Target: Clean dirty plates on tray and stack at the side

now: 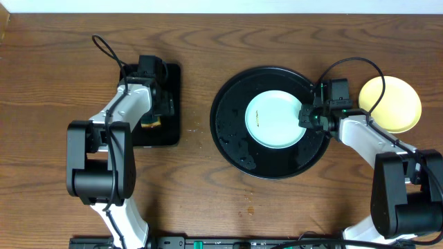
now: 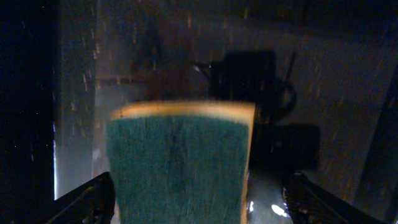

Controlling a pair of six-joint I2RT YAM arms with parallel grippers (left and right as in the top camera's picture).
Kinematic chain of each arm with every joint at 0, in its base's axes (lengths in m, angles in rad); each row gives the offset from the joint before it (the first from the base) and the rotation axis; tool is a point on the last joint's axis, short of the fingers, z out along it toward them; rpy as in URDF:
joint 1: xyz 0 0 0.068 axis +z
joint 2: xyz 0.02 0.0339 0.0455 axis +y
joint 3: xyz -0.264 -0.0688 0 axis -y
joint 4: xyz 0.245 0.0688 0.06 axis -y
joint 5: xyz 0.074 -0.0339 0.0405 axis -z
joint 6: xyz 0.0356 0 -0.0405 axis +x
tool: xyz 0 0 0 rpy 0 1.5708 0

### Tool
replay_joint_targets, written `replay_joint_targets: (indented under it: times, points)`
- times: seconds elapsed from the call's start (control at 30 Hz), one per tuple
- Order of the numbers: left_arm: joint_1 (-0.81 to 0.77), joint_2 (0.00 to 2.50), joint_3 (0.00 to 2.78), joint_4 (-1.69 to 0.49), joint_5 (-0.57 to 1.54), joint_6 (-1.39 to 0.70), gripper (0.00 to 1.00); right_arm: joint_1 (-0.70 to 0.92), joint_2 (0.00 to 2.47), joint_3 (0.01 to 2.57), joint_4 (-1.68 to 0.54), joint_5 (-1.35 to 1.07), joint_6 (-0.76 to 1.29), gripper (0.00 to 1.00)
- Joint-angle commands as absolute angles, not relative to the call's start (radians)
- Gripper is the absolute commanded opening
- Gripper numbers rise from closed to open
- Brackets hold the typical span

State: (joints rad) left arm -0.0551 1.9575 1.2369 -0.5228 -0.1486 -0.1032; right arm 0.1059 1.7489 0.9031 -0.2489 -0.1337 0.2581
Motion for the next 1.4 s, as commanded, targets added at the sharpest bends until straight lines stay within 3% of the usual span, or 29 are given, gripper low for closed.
replay_joint_targets:
  times: [0.0, 0.1, 0.17, 0.2, 0.3, 0.37, 0.43, 0.47, 0.5, 0.53, 0.7, 0.83, 0.87, 0.97, 1.0, 1.07, 1.1, 1.13, 1.2, 1.27, 1.37]
  points:
    - [-0.053, 1.962, 1.229, -0.591, -0.141, -0.090, 0.85, 0.108, 1.736, 0.898, -0.247, -0.123, 0.245, 0.33]
    - [-0.053, 1.962, 1.216, -0.612, -0.139, -0.153, 0.76, 0.108, 1.736, 0.898, -0.247, -0.123, 0.245, 0.34]
    - [-0.054, 1.963, 1.203, -0.599, -0.139, -0.184, 0.63, 0.108, 1.736, 0.898, -0.247, -0.123, 0.245, 0.35]
    - [-0.054, 1.963, 1.195, -0.590, -0.138, -0.190, 0.56, 0.108, 1.736, 0.898, -0.247, -0.123, 0.245, 0.34]
    - [-0.054, 1.963, 1.184, -0.575, -0.138, -0.193, 0.19, 0.108, 1.736, 0.898, -0.247, -0.123, 0.245, 0.35]
    - [-0.054, 1.963, 1.182, -0.575, -0.138, -0.193, 0.08, 0.108, 1.736, 0.898, -0.248, -0.123, 0.245, 0.35]
    - [-0.054, 1.963, 1.182, -0.573, -0.139, -0.192, 0.10, 0.108, 1.736, 0.898, -0.250, -0.123, 0.245, 0.35]
    - [-0.053, 1.963, 1.182, -0.564, -0.140, -0.188, 0.31, 0.108, 1.736, 0.898, -0.250, -0.123, 0.245, 0.35]
    - [-0.051, 1.963, 1.182, -0.549, -0.140, -0.179, 0.64, 0.108, 1.736, 0.898, -0.250, -0.123, 0.245, 0.35]
    - [-0.050, 1.963, 1.182, -0.531, -0.142, -0.176, 0.77, 0.108, 1.736, 0.898, -0.250, -0.123, 0.245, 0.35]
    - [-0.048, 1.963, 1.182, -0.455, -0.142, -0.178, 0.76, 0.108, 1.736, 0.898, -0.253, -0.123, 0.245, 0.35]
    - [-0.048, 1.975, 1.182, -0.411, -0.142, -0.183, 0.70, 0.108, 1.736, 0.898, -0.253, -0.123, 0.245, 0.36]
    - [-0.048, 1.982, 1.182, -0.404, -0.142, -0.183, 0.66, 0.108, 1.736, 0.898, -0.253, -0.123, 0.245, 0.36]
    - [-0.048, 2.017, 1.182, -0.385, -0.142, -0.195, 0.36, 0.108, 1.736, 0.898, -0.253, -0.123, 0.245, 0.36]
    - [-0.048, 2.029, 1.182, -0.380, -0.142, -0.197, 0.34, 0.108, 1.736, 0.898, -0.253, -0.123, 0.245, 0.36]
    - [-0.048, 2.047, 1.182, -0.381, -0.141, -0.196, 0.39, 0.108, 1.736, 0.898, -0.253, -0.123, 0.245, 0.36]
    - [-0.048, 2.048, 1.182, -0.385, -0.142, -0.196, 0.60, 0.108, 1.736, 0.898, -0.253, -0.123, 0.245, 0.36]
    - [-0.048, 2.049, 1.182, -0.392, -0.142, -0.196, 0.73, 0.108, 1.736, 0.898, -0.253, -0.123, 0.245, 0.36]
    - [-0.048, 2.048, 1.182, -0.408, -0.141, -0.197, 0.72, 0.108, 1.736, 0.898, -0.254, -0.123, 0.245, 0.36]
    - [-0.048, 2.048, 1.182, -0.420, -0.142, -0.196, 0.53, 0.108, 1.737, 0.893, -0.250, -0.117, 0.245, 0.36]
    - [-0.048, 2.048, 1.182, -0.425, -0.142, -0.196, 0.50, 0.108, 1.747, 0.883, -0.233, -0.109, 0.233, 0.36]
